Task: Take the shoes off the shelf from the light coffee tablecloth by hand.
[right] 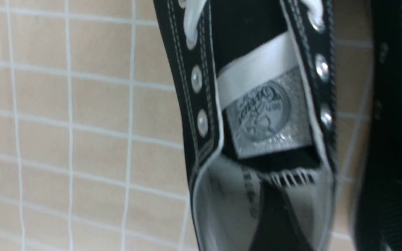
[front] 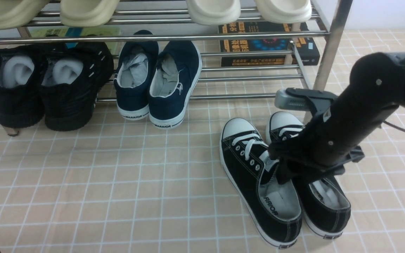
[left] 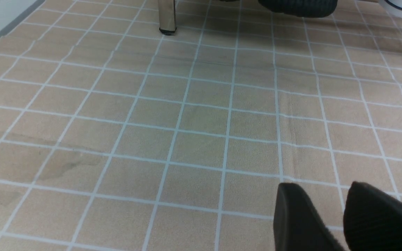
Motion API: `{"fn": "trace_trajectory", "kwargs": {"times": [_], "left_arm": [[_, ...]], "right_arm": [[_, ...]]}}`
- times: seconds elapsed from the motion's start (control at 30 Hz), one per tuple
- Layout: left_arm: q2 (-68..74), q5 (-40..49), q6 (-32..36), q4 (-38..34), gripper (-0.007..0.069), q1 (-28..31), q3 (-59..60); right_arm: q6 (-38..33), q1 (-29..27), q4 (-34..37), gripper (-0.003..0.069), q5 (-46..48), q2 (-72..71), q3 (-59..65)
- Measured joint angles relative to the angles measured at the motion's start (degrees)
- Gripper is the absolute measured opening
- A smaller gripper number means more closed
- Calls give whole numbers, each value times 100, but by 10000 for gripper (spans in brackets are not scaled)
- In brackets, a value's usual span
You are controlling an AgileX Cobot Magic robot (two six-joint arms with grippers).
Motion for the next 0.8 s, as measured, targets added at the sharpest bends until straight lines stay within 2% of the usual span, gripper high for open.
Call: {"fn": "trace_trajectory", "kwargs": {"times": [0.13,0.27,0.37,0.4,0.43,0.47,0.5,0.6,0.73,0.8], "left_arm": [[0,0,0,0,240,0,0],[0,0,0,0,240,0,0],[0,0,0,0,240,0,0],[0,0,0,0,240,0,0],[0,0,0,0,240,0,0],[0,0,0,0,240,0,0],[0,0,0,0,240,0,0],[0,0,0,0,240,0,0],[0,0,0,0,240,0,0],[0,0,0,0,240,0,0]], "right_arm": [[-372,-208,-16,349,731,-244,-408],[-717,-394,-129,206,1536,-727,-672],[-775,-442,-301,111,1723,-1103,-676],[-785,-448,-301,104,1730,-1169,-676],[-802,-449,-443,40,1748,-1465,-646],[-802,-449,-443,40,1748,-1465,-646],[-807,-449,-508,-1,1755,-1821,-578],[-807,-449,-609,-16,1788,-2443,-460],[-823,-449,-799,-16,1831,-3964,99],[-829,-453,-906,-16,1557,-4655,491]]}}
